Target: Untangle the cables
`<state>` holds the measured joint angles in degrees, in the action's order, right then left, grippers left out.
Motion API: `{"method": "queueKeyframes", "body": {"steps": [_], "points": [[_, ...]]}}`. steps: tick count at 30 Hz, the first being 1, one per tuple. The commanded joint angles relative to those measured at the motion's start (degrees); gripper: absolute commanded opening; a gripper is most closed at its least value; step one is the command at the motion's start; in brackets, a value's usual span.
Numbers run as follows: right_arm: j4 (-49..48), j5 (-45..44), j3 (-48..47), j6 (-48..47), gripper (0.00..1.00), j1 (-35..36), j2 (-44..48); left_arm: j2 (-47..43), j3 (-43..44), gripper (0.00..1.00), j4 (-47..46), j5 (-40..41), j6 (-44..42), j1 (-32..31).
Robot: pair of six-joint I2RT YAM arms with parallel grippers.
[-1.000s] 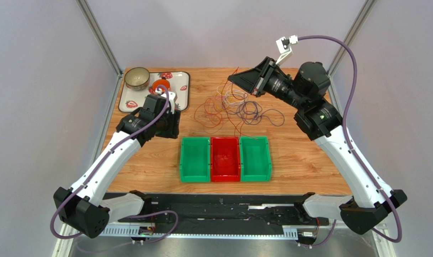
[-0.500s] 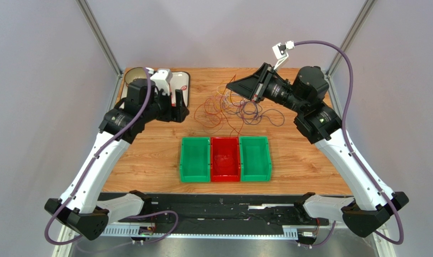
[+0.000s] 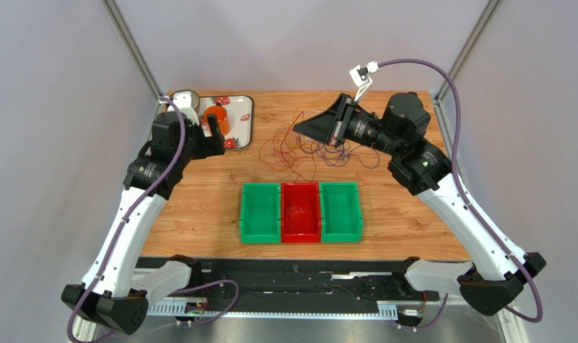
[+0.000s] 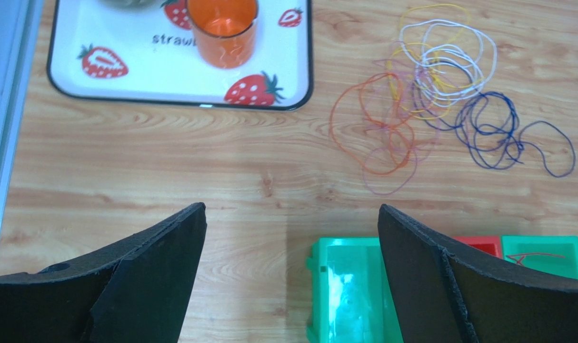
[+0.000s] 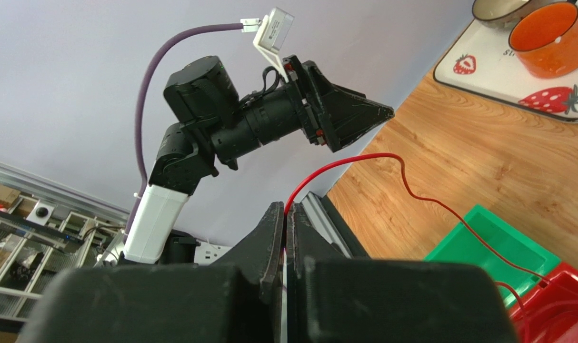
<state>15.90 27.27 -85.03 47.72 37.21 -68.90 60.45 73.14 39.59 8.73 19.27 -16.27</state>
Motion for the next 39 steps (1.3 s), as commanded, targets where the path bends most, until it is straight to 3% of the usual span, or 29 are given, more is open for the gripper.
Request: {"method": "queueKeyframes", "body": {"steps": [1, 6, 18, 31, 39], "points": [[0.8, 1.2, -1.6, -1.4, 0.0, 1.5, 0.4, -4.5, -1.8, 0.99, -5.8, -1.6, 1.9, 2.0], [-1.0, 1.2, 0.3, 0.0, 0.0, 2.8, -1.2, -2.9, 1.3, 0.99, -1.4, -0.7, 1.6, 2.2], [-1.4, 0.5, 6.6, -1.2, 0.0, 6.4, -3.0, -5.5, -0.6, 0.92, -2.6, -0.1, 0.2, 2.4], [2.8, -6.6, 12.2, -9.5, 0.0, 6.1, -5.5, -4.9, -3.2, 0.87, -0.3, -4.3, 0.2, 2.4], [8.0, -14.2, 20.2, -12.5, 0.0, 5.2, -0.2, -4.5, -4.3, 0.86, 0.2, -4.8, 0.0, 2.4]]}}
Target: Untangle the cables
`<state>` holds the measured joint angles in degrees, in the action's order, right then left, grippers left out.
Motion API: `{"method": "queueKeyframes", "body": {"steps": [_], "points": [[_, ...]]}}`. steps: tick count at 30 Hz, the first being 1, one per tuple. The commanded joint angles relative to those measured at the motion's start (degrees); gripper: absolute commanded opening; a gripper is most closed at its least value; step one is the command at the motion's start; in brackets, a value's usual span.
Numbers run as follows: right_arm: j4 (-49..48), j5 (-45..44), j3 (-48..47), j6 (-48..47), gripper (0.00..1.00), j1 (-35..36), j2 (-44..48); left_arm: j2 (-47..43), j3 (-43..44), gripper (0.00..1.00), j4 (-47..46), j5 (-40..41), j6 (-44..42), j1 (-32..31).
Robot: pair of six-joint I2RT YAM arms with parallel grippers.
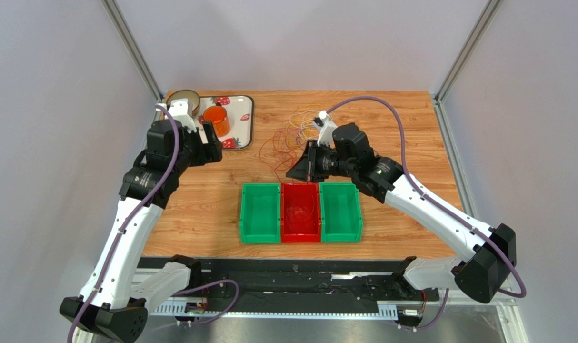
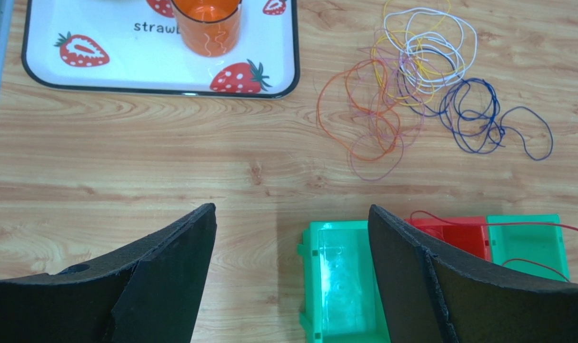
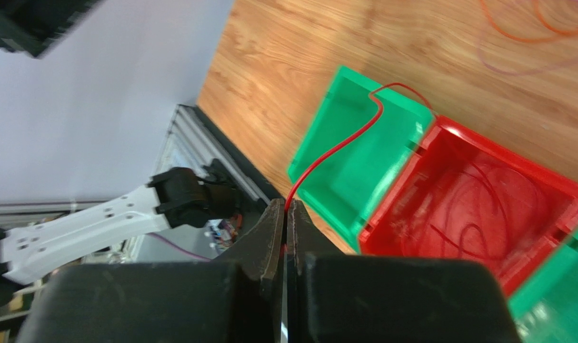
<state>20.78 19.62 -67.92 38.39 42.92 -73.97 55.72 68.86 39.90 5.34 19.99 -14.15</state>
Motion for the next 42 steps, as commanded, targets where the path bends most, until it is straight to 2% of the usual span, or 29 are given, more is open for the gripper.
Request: {"method": "queueKeyframes", "body": {"steps": [1, 7, 14, 19, 22, 31, 35, 42], "points": [[3.5, -7.2, 4.1, -3.1, 0.0, -0.6, 5.7, 0.6, 0.0, 0.86, -0.3, -1.8, -0.7, 0.2], [2.3, -6.3, 9.3, -0.8, 0.0, -0.5, 8.4, 2.8, 0.4, 0.81, -0.4, -4.9, -0.2, 0.3], [4.6, -2.5, 13.1, 0.0, 0.0, -0.4, 7.6, 3.4, 0.1, 0.8, -0.4, -5.9, -0.3, 0.2], [8.7, -5.2, 14.7, -0.3, 0.0, -0.4, 10.7, 5.3, 0.1, 0.78, -1.1, -10.5, 1.5, 0.0], [10.6, -6.2, 15.3, -1.3, 0.0, -0.4, 11.4, 6.4, -0.2, 0.73, -2.5, -12.8, 3.4, -2.4], [16.3, -8.5, 17.2, -4.3, 0.0, -0.4, 12.1, 13.4, 0.3, 0.65, -7.3, -10.0, 7.3, -14.5], [17.6, -9.6, 16.8, -4.3, 0.0, -0.4, 14.4, 19.6, 1.0, 0.56, -10.1, -9.1, 8.4, -19.9], [18.9, -11.9, 16.9, -5.3, 0.0, -0.5, 19.0, 26.8, 2.3, 0.47, -14.7, -10.8, 9.6, -24.0]]}}
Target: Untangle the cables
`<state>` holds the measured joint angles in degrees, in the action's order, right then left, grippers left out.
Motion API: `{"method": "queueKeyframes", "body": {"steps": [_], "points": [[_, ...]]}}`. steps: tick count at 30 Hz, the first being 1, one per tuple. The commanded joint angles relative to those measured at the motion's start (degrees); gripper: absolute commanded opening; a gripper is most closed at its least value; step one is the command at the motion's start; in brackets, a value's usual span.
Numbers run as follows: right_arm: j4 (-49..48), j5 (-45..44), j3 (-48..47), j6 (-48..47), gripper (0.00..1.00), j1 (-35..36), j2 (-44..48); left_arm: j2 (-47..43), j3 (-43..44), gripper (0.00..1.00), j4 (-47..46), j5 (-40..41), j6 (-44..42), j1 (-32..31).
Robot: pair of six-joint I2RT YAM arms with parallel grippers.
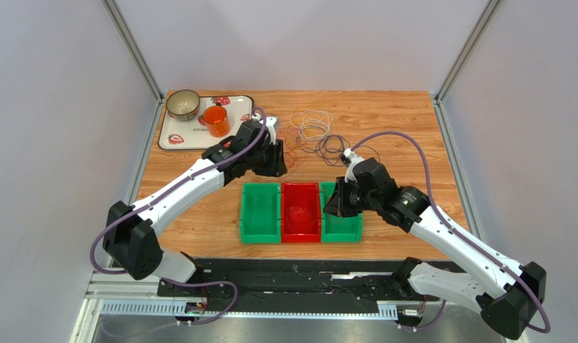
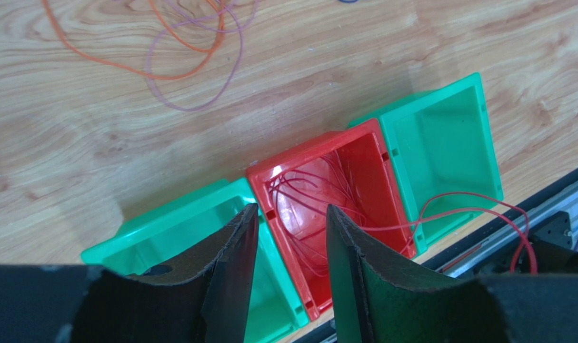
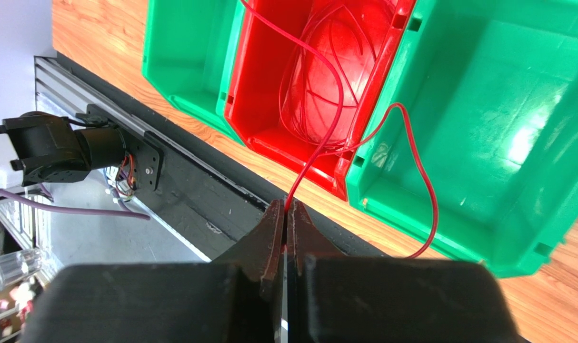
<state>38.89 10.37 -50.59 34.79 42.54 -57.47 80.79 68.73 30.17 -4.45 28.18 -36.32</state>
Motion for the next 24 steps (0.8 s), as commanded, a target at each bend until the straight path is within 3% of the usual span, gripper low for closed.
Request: {"method": "queueKeyframes", "body": {"steps": [1, 13, 24], "points": [[1.1, -3.0, -0.6, -1.9, 0.0, -0.2, 2.8, 2.3, 2.5, 0.44, -5.4, -1.2, 1.5, -3.0], [-1.2, -2.3, -3.0, -1.6, 0.0, -0.2, 1.5, 4.4, -1.1, 0.32, -6.5, -2.5, 3.0, -6.9], [-6.0, 0.3, -7.0, -1.1, 0.0, -0.2, -2.6, 2.4, -6.7, 0.3, -8.6, -3.2, 4.3, -7.5]]}}
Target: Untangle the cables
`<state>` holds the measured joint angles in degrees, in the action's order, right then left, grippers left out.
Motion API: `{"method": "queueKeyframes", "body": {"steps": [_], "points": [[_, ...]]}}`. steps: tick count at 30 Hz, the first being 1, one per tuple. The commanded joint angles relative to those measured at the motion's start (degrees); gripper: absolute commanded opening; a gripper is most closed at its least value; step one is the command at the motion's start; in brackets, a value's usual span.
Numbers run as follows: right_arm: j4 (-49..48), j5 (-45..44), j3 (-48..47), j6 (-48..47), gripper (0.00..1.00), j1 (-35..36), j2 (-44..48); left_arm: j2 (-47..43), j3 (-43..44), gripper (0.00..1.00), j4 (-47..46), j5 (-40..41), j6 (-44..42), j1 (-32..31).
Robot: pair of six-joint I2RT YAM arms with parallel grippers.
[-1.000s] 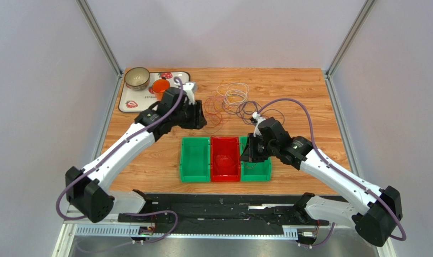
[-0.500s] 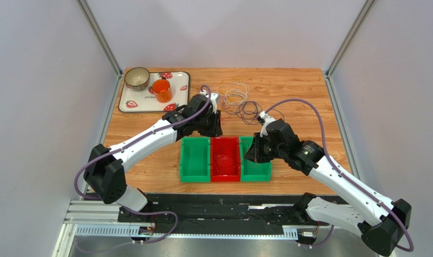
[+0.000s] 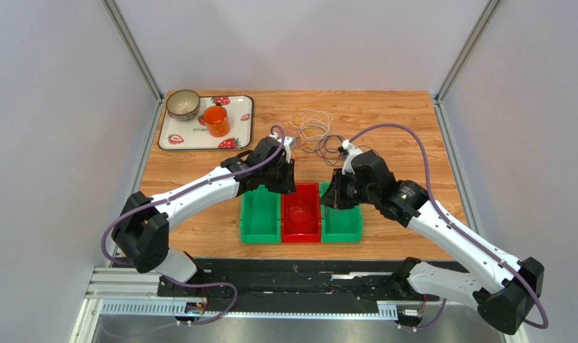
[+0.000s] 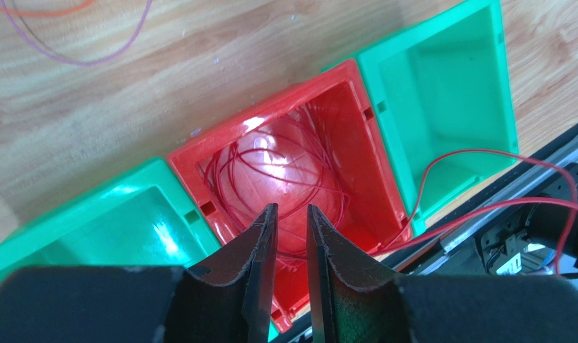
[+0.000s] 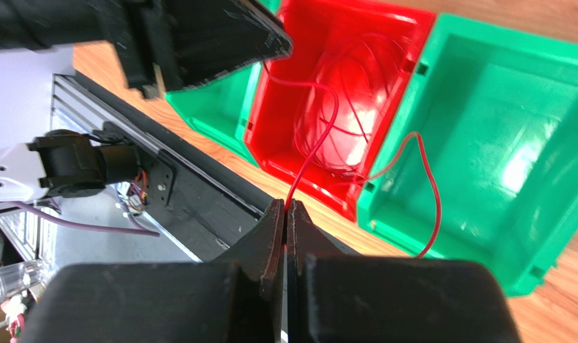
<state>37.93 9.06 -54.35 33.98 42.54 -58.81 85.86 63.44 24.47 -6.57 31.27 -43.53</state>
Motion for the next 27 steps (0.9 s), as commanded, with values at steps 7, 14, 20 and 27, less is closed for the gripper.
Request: {"method": "queueKeyframes", "body": {"steps": [7, 14, 20, 27], "points": [[-12.9, 6.1, -3.6, 2.2, 0.0, -0.2, -7.6, -4.7, -4.2, 0.29, -4.1, -1.8, 2.5, -0.8], [-22.1, 13.1, -4.9, 5.1, 0.0, -0.3, -16.8, -6.0, -5.6, 0.29, -3.2, -1.3, 3.0, -1.5], [-31.0, 19.0, -4.0, 7.2, 0.0, -0.3, -21.7, -7.8, -7.8, 0.29, -3.4, -0.4, 4.1, -1.6], [-42.1, 26.3, -3.0, 10.8, 0.0, -0.4, -24.2, -8.8, -8.1, 0.29, -3.0, 0.7, 4.3, -1.6]]}}
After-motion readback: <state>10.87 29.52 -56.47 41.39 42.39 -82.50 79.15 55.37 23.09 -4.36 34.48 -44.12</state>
